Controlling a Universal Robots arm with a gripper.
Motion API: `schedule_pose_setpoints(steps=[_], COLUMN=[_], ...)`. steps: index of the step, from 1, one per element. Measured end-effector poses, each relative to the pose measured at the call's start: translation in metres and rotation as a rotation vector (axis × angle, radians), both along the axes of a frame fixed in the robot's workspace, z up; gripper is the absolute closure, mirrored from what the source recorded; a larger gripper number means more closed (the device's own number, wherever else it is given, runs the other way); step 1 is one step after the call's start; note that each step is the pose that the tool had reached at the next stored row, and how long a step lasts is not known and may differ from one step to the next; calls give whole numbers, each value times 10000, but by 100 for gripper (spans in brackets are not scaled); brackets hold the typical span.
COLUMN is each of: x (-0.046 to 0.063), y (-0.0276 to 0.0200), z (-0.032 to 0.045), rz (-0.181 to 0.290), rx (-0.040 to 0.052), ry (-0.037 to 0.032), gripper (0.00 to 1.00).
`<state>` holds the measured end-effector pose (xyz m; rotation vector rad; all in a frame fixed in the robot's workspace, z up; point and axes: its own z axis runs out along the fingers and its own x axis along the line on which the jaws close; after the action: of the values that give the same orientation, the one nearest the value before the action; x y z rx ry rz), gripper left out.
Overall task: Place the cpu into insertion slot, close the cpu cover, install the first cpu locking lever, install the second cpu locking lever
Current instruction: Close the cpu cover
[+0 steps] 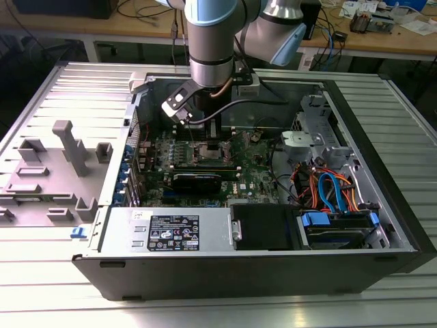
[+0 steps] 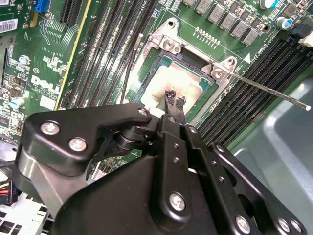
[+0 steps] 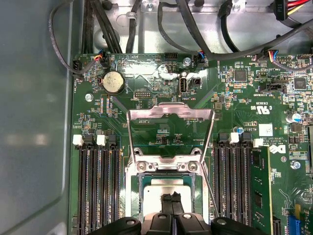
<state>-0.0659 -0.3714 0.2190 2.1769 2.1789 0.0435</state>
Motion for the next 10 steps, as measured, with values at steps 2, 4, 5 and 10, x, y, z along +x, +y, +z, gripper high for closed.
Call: schedule_pose_setpoints(steps=[2,4,5,10], x=[0,0,0,0], y=[0,0,0,0], z=[0,0,0,0], rz=[0,0,0,0], rx=[0,0,0,0], ry=[1,2,2,4], gripper=[89,89,89,89])
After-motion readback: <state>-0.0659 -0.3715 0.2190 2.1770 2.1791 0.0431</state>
